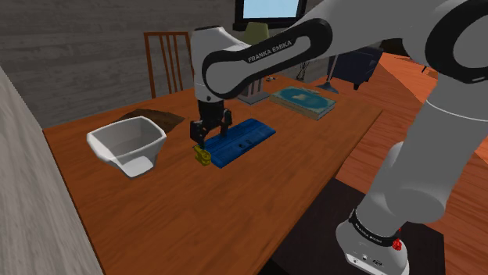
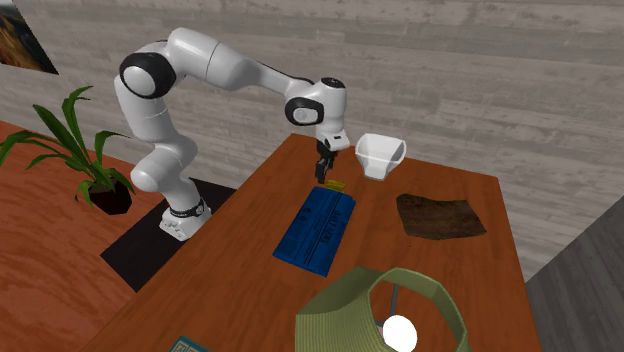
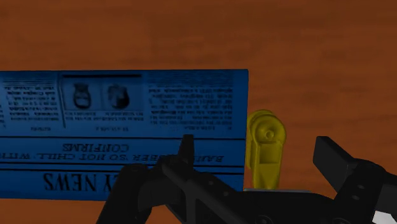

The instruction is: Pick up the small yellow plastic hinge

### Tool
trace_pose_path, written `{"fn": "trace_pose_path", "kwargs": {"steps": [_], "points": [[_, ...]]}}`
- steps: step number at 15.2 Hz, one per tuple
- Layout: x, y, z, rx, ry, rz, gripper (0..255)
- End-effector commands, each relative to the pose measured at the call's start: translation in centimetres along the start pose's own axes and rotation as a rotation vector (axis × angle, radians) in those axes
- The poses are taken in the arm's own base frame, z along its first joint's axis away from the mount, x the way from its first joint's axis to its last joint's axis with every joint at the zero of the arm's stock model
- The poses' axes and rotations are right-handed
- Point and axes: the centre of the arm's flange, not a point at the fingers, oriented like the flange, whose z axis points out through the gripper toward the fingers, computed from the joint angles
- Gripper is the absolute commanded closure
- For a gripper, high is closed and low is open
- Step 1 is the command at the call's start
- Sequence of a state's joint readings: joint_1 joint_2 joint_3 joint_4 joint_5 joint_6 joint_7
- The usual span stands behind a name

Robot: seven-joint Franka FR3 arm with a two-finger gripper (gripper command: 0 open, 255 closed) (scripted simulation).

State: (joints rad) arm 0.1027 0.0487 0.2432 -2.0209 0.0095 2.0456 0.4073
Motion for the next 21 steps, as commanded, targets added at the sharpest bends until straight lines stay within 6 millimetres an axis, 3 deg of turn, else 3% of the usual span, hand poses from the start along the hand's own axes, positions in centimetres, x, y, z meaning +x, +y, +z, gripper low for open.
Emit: {"fn": "trace_pose_path", "kwargs": {"steps": [1,3,10,12,13,21], "points": [[1.9,-1.7,1.0,-0.010,0.002,0.001,0],[3.0,-2.7,1.7,-0.016,0.003,0.001,0],[3.2,-2.7,5.7,-0.016,0.003,0.001,0],[3.2,-2.7,5.7,-0.016,0.003,0.001,0],[3.1,-2.6,5.7,-0.016,0.003,0.001,255],[3.2,-2.6,5.9,-0.016,0.003,0.001,255]]}}
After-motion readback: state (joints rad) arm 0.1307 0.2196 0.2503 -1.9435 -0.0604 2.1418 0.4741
